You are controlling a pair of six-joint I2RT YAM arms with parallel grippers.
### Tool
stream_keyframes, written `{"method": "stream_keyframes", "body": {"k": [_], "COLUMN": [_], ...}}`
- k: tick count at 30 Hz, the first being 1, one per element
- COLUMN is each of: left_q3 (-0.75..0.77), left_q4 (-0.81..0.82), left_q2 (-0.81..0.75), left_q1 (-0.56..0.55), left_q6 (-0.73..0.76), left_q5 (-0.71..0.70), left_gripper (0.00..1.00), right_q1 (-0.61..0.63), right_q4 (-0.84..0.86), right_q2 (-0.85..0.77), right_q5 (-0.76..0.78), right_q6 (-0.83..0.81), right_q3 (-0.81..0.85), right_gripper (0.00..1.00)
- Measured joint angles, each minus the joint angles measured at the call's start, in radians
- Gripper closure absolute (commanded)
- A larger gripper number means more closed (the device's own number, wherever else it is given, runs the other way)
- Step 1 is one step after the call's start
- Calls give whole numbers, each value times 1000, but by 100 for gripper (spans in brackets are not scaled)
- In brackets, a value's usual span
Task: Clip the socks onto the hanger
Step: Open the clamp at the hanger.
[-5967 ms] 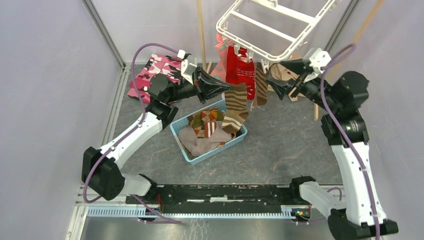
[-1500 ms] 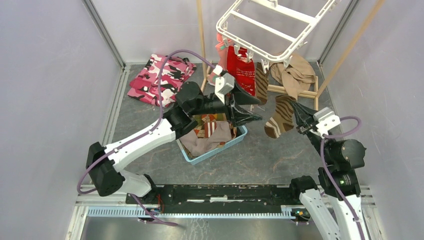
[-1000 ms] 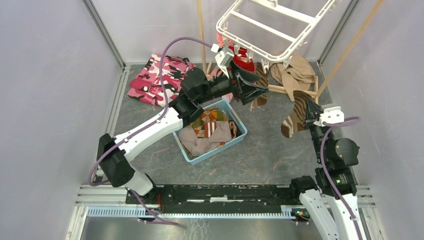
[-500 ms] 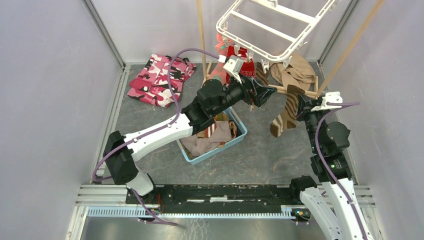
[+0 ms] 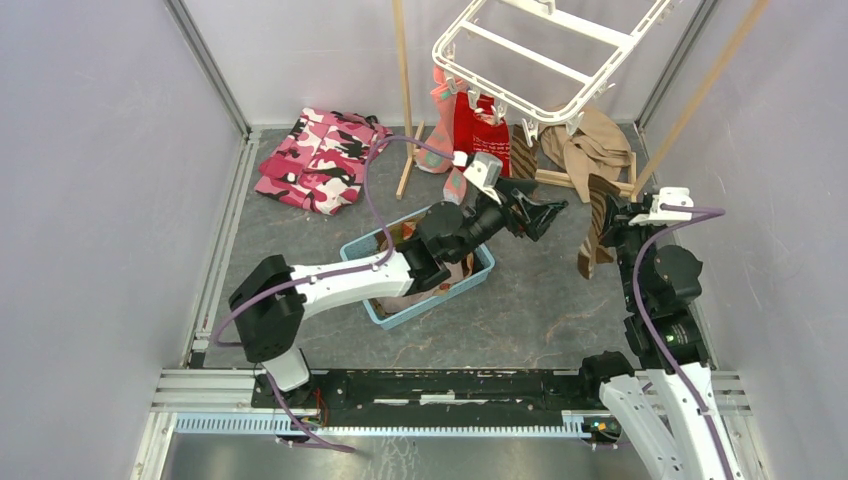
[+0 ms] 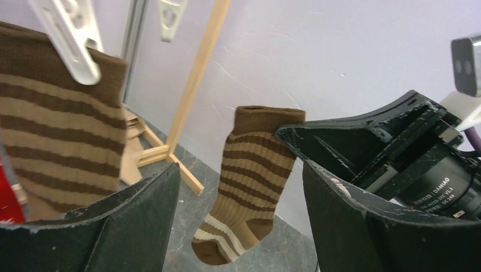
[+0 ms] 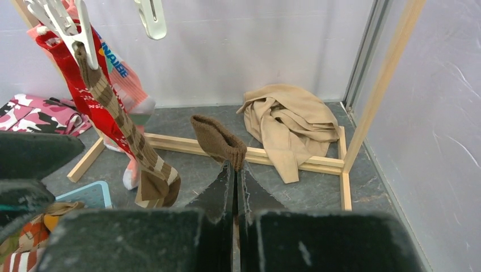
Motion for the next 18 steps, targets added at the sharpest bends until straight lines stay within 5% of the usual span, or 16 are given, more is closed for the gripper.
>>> {"method": "stream_keyframes", "body": {"k": [7, 13, 18], "left_q3": [24, 96, 207], "left_q4": [153, 220, 230], "left_q2": [111, 213, 283], "left_q1": [-29, -27, -14], "left_q6": [54, 106, 128], "left_q5": [-19, -51, -54], "left_gripper": [16, 15, 16], "right_q1": [-30, -293, -341], "right_q4": [27, 95, 147], "right_q2": [32, 89, 134], "right_q5": [-39, -253, -370], "right_q6": [-5, 27, 60], "right_q3": [-28, -92, -123], "right_gripper": [100, 100, 100]}}
